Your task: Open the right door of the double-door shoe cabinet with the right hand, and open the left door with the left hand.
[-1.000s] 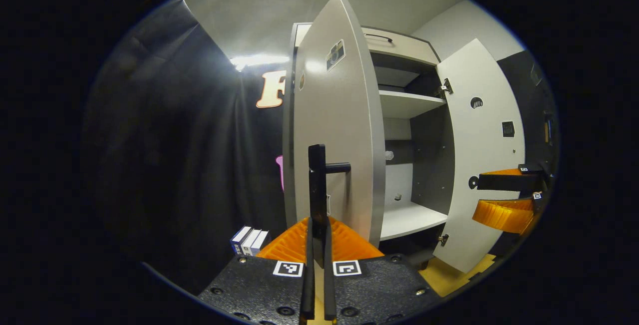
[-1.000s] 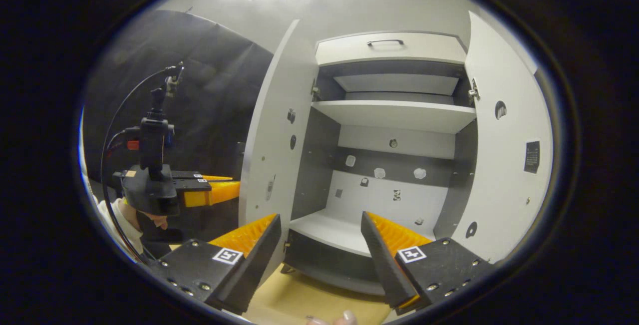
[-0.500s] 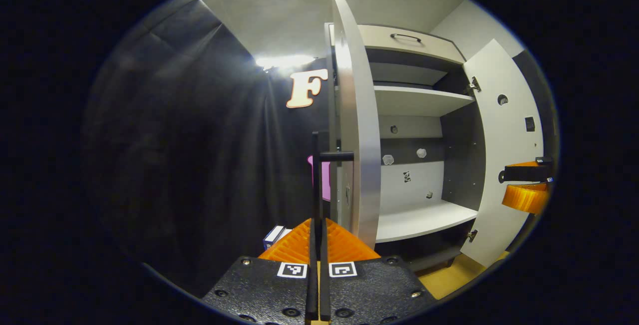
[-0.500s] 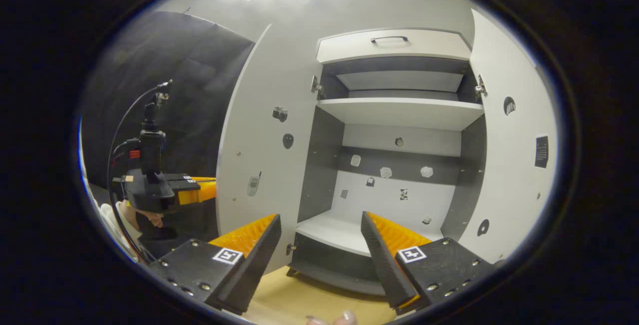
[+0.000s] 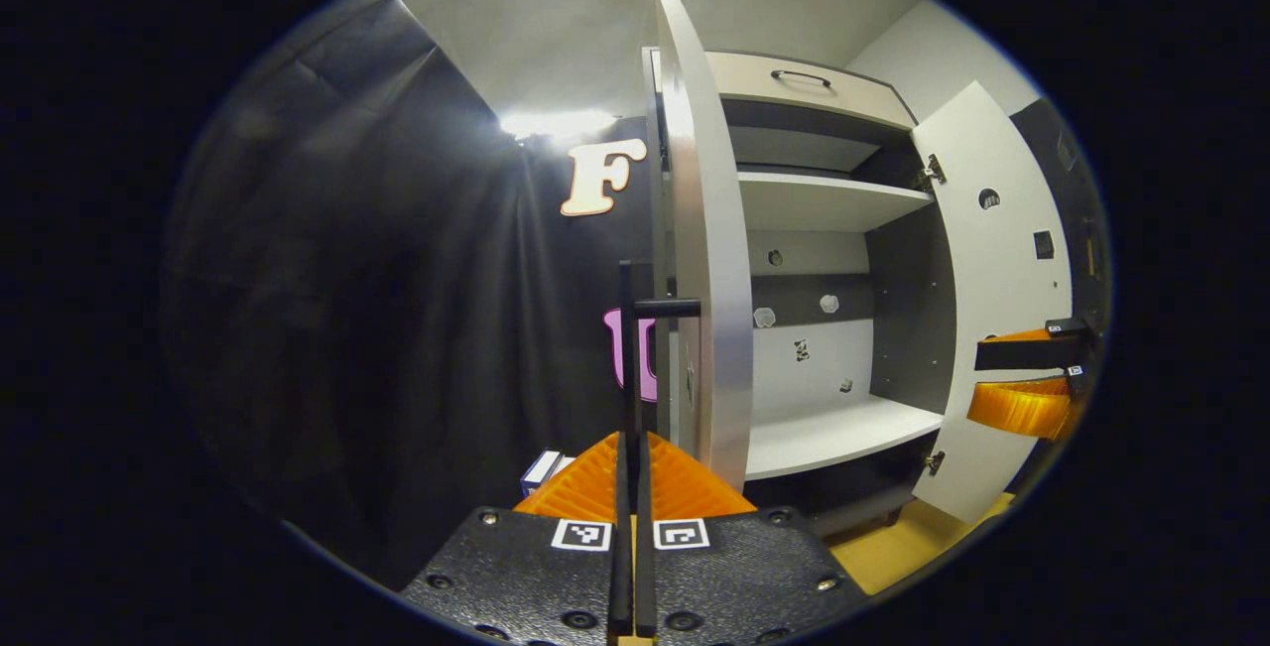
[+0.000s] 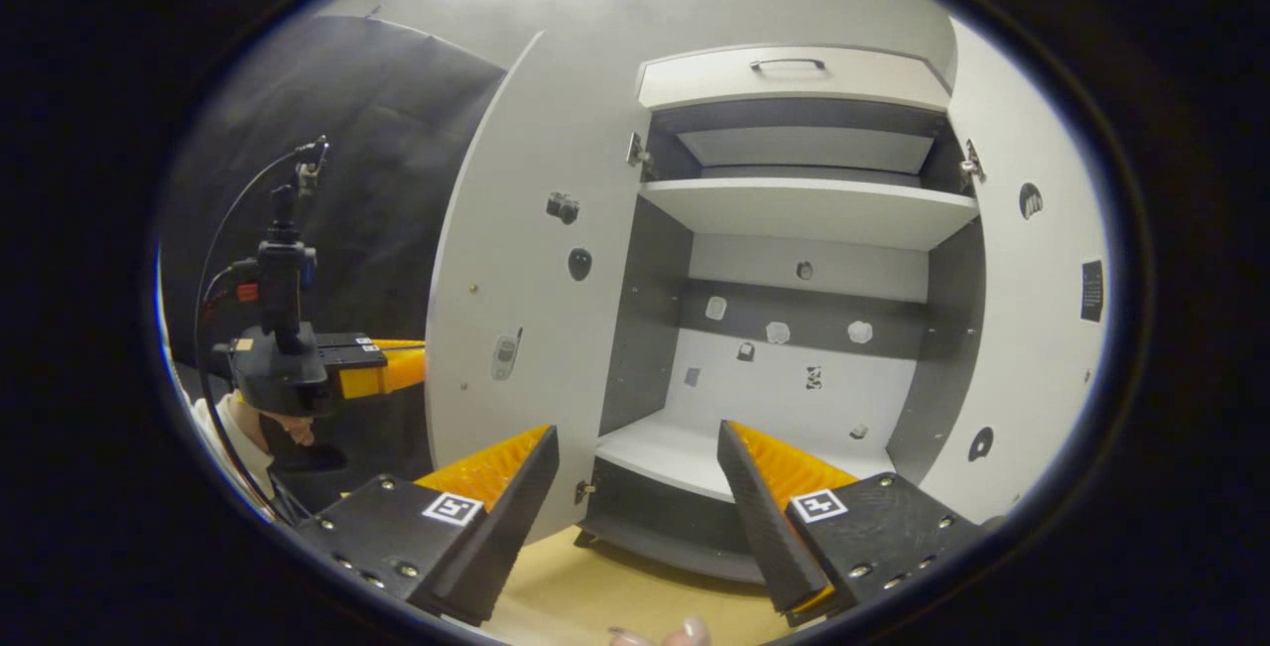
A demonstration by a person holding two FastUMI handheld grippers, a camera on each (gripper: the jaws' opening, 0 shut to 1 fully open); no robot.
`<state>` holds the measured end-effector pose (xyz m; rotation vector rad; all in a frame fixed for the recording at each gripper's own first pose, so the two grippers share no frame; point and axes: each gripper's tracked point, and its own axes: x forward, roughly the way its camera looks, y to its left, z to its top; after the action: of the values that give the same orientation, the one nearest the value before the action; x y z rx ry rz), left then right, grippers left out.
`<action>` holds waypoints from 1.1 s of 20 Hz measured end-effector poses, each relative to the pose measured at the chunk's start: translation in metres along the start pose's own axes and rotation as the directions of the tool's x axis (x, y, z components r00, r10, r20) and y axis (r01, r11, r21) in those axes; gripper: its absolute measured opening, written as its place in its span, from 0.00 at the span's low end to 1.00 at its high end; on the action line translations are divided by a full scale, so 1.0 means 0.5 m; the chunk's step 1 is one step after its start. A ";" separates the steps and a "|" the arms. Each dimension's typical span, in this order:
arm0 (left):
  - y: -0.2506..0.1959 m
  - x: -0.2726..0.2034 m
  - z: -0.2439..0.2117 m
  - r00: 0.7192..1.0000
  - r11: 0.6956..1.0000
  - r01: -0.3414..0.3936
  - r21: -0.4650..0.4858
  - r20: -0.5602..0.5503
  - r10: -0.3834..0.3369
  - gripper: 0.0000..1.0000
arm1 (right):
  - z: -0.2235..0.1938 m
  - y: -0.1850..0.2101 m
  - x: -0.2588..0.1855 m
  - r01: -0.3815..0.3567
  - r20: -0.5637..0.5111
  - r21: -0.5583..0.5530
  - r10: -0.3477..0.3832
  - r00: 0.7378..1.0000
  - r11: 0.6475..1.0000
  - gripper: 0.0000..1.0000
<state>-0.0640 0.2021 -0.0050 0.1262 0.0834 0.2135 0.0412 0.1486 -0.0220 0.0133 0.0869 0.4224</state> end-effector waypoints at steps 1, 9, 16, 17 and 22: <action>0.000 -0.003 0.004 1.000 1.000 -0.002 0.002 0.005 0.002 0.04 | -0.001 -0.003 0.001 0.002 0.001 0.004 -0.002 1.000 1.000 0.97; -0.002 -0.118 0.076 0.994 0.995 -0.089 0.049 0.065 0.086 0.00 | -0.005 -0.006 -0.043 -0.051 -0.011 0.025 0.051 0.999 0.998 0.97; -0.167 -0.159 0.090 0.998 1.000 -0.019 0.002 0.061 0.019 0.01 | -0.005 -0.069 -0.164 -0.048 -0.017 0.026 0.049 0.999 0.998 0.97; -0.194 -0.159 0.098 0.997 1.000 -0.009 0.003 0.077 0.009 0.01 | -0.007 -0.082 -0.179 -0.041 -0.019 0.025 0.041 0.999 0.999 0.97; -0.348 -0.146 0.086 0.991 0.994 0.114 -0.004 0.078 -0.113 0.01 | -0.006 -0.147 -0.243 0.014 -0.018 0.043 -0.013 1.000 0.999 0.97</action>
<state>-0.0950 0.0126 0.0193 0.1207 0.0126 0.0955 -0.0392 0.0317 -0.0176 0.0512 0.1137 0.4069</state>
